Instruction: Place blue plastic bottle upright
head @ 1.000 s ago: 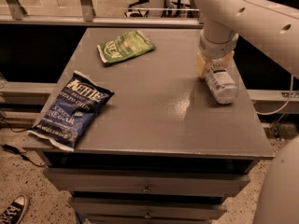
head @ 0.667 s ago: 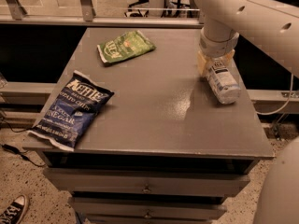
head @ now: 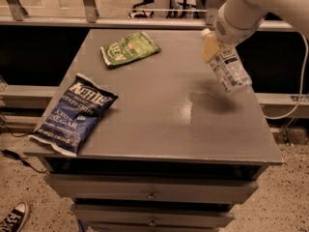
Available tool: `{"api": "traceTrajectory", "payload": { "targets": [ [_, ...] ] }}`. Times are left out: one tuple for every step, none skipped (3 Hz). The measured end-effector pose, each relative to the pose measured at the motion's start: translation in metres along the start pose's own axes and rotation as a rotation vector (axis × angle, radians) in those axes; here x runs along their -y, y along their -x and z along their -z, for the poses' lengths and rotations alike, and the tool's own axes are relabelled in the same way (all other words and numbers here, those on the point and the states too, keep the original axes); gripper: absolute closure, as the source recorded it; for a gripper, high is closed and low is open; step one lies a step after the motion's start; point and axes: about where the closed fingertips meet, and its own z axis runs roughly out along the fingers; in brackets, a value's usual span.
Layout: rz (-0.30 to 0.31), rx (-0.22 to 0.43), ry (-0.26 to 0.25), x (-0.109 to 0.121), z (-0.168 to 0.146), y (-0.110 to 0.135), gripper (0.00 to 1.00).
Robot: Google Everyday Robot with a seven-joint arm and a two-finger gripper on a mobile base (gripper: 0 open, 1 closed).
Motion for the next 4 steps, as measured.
{"api": "traceTrajectory", "payload": {
  "targets": [
    [0.05,0.225,0.103,-0.003,0.038,0.008,1.0],
    [0.064,0.439,0.19,-0.008,0.055,0.024,1.0],
    [0.024,0.666,0.255,0.004,0.075,0.045,1.0],
    [-0.082,0.848,0.368,0.037,0.061,0.04,1.0]
  ]
}}
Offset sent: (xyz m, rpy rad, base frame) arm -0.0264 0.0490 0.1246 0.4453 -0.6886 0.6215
